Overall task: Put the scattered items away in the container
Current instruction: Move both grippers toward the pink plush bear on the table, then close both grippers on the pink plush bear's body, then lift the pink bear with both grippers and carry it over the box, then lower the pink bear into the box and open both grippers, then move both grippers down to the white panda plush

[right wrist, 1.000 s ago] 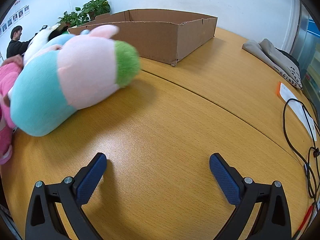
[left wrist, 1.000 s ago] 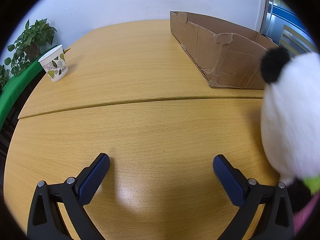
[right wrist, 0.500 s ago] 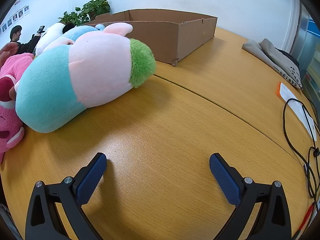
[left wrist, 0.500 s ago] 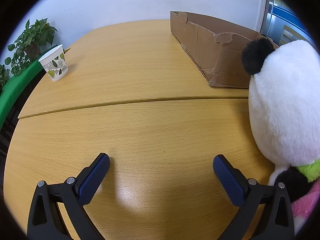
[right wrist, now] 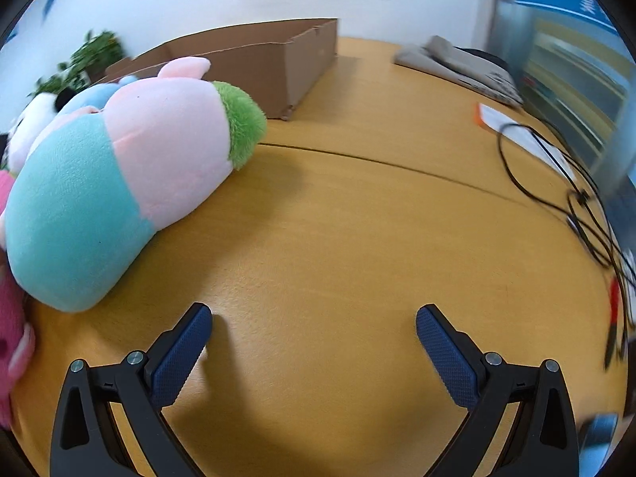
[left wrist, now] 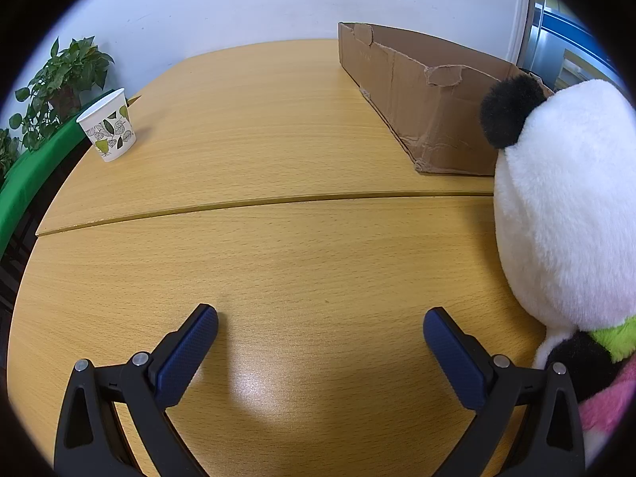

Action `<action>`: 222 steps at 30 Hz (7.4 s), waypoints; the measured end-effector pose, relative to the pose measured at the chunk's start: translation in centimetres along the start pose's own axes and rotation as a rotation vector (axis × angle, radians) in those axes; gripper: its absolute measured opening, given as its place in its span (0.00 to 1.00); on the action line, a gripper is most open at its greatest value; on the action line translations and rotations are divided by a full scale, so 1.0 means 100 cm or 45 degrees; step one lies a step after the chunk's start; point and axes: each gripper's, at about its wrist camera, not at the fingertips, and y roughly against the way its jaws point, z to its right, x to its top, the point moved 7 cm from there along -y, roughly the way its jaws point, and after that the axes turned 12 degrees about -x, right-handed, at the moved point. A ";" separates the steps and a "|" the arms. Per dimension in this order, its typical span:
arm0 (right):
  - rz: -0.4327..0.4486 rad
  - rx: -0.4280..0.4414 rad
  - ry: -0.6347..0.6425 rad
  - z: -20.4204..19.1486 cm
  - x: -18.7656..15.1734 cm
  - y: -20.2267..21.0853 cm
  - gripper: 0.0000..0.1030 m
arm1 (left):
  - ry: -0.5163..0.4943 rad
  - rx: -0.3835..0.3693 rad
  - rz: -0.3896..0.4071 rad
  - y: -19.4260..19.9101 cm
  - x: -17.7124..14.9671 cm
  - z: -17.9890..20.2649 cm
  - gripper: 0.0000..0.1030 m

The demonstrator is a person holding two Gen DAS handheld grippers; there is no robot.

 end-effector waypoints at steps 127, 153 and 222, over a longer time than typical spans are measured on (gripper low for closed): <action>0.769 0.336 -0.141 -0.124 0.383 0.170 0.74 | -0.117 -0.534 0.604 0.127 0.316 0.225 0.43; 0.219 0.176 -0.276 -0.071 0.386 -0.151 0.73 | 0.025 -0.514 0.113 -0.176 0.333 0.226 0.34; 0.335 -0.124 -0.180 -0.119 0.163 0.158 1.00 | -0.100 -0.196 0.498 0.137 0.090 0.277 0.78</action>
